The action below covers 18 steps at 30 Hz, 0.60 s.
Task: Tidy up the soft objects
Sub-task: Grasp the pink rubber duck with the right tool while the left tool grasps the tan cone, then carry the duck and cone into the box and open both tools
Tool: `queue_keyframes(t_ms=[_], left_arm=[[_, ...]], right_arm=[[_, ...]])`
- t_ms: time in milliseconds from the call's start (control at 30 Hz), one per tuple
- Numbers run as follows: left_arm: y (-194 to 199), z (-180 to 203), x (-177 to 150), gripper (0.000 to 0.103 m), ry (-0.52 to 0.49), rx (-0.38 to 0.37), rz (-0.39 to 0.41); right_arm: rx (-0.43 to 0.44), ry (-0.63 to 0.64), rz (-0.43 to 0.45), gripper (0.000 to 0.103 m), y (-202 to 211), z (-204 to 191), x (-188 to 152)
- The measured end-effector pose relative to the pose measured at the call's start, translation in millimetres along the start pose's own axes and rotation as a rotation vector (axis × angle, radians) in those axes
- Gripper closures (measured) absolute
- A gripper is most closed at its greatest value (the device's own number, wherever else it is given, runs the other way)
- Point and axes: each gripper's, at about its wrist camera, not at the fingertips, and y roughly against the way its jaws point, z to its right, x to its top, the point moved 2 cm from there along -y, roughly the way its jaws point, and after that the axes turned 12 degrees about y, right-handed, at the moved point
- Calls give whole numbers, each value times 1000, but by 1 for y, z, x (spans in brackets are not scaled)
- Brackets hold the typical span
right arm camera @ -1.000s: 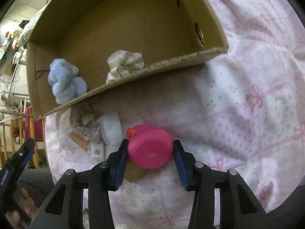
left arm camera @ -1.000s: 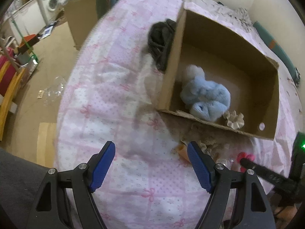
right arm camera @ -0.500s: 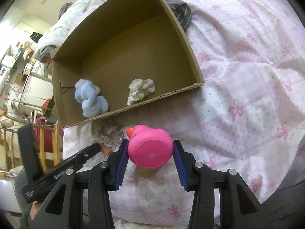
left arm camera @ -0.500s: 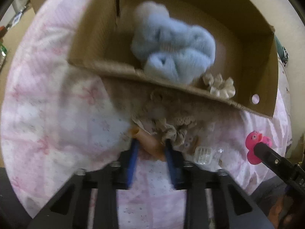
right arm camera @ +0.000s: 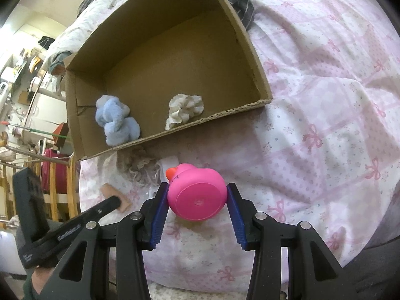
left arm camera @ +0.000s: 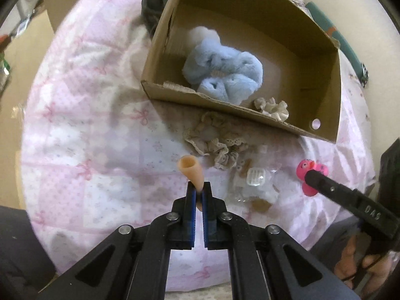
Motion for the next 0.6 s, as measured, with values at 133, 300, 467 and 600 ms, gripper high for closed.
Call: queue_keyframes(t_ms=[133,300,467,600], left_arm=[[0,-7,-1,99,6,48,6],[4,-9,-1,99,22,77,30],[10,-13,-2,99,18,102,49],[19,-12,-5,99,2,112,80]], right_arm=[[4,27,0,55,-1,-11,-2],[-4,62,11,55,2,-23,-2],[1,83,27,55,9,-28,-2],[12,105,57,55,18,-37,-2]])
